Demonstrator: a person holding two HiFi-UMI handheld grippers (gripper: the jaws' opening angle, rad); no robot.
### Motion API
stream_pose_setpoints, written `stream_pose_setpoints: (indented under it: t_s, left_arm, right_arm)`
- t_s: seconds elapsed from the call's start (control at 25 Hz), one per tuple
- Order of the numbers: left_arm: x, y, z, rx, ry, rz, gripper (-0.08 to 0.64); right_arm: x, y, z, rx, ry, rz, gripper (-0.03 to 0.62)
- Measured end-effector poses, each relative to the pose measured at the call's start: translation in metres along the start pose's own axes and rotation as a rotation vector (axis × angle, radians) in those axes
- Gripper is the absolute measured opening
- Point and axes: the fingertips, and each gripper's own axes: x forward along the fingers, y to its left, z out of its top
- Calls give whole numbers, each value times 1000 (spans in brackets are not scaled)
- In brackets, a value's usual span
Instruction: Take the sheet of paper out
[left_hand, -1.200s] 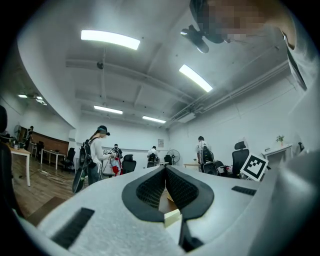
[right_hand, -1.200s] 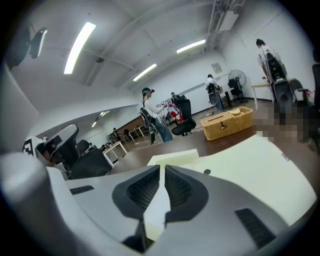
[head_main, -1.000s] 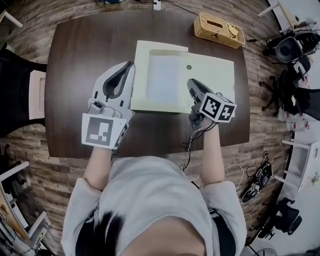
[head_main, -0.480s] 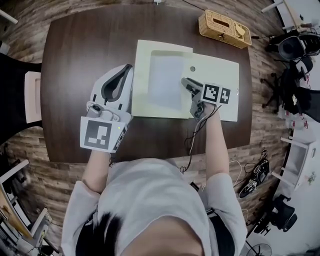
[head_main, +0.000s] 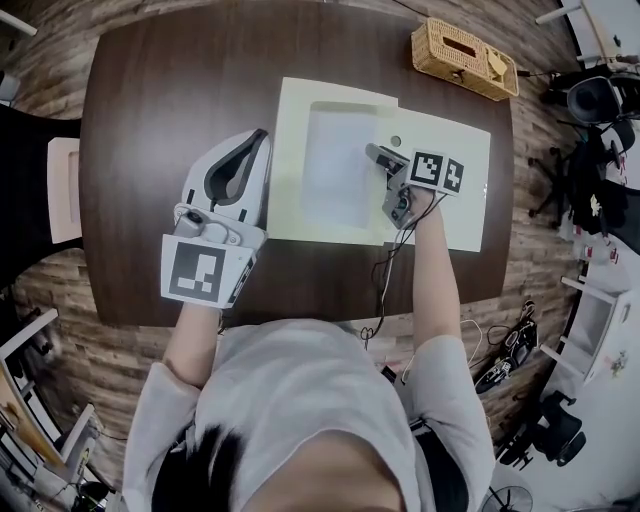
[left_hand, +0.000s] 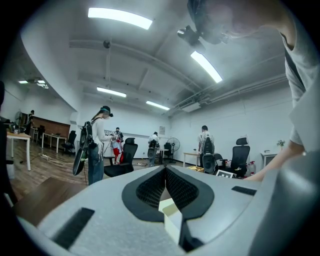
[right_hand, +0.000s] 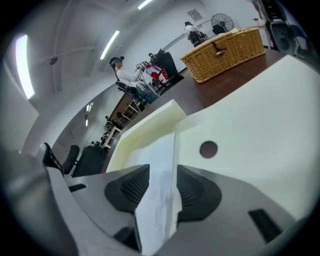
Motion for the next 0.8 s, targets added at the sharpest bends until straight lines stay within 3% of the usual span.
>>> stream_pose_setpoints:
  t_s: [0.24, 0.56, 0.8]
  left_arm:
    - [0, 3, -5, -20, 14, 15, 9]
    - [5, 3, -5, -11, 13, 15, 9]
    - [4, 6, -4, -6, 10, 20, 9]
  right_arm:
    - [5, -7, 0, 22, 16, -19, 147]
    - [9, 11, -16, 41, 91, 99, 147]
    - [9, 35, -47, 27, 211, 217, 147]
